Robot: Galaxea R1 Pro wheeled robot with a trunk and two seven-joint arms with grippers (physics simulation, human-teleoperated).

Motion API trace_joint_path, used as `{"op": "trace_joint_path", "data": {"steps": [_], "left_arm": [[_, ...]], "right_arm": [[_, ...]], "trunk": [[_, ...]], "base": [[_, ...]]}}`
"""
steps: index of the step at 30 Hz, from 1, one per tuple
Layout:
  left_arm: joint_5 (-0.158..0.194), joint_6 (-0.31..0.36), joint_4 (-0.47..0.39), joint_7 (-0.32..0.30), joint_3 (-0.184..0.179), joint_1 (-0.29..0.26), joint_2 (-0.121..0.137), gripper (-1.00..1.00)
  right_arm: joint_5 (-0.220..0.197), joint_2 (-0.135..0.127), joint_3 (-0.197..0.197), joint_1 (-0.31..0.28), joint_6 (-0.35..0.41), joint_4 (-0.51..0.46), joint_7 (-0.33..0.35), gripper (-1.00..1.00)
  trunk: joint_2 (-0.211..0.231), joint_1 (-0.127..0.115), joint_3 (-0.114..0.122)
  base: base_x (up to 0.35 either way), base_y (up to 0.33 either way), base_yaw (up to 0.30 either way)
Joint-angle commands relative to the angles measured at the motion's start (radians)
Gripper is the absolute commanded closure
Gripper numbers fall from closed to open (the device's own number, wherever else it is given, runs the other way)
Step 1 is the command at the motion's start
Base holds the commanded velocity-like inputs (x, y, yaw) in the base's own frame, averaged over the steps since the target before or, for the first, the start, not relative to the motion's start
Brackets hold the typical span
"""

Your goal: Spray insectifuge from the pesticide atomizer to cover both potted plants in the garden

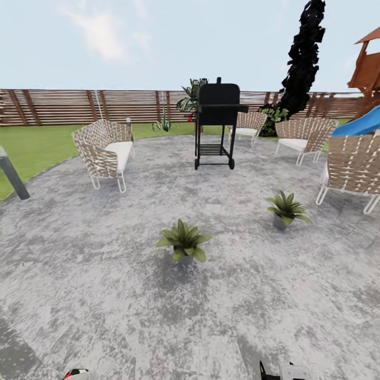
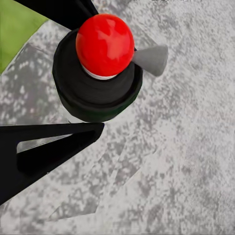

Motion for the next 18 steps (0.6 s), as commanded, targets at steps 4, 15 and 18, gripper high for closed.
{"op": "trace_joint_path", "data": {"steps": [4,15,18], "left_arm": [[-0.006,-0.003,0.001,0.006,0.000,-0.001,0.000,1.00],[-0.006,-0.003,0.001,0.006,0.000,-0.001,0.000,1.00],[-0.006,-0.003,0.001,0.006,0.000,-0.001,0.000,1.00]], "right_arm": [[0.004,0.000,0.001,0.000,-0.002,0.000,-0.004,-1.00],[0.004,0.000,0.001,0.000,-0.002,0.000,-0.004,-1.00],[0.004,0.000,0.001,0.000,-0.002,0.000,-0.004,-1.00]], "trunk": [[-0.001,0.000,-0.001],[-0.001,0.000,-0.001],[-0.001,0.000,-0.001]], "base": [[0.280,-0.162,0.270],[0.280,-0.163,0.071],[0.276,-0.164,0.002]]}}
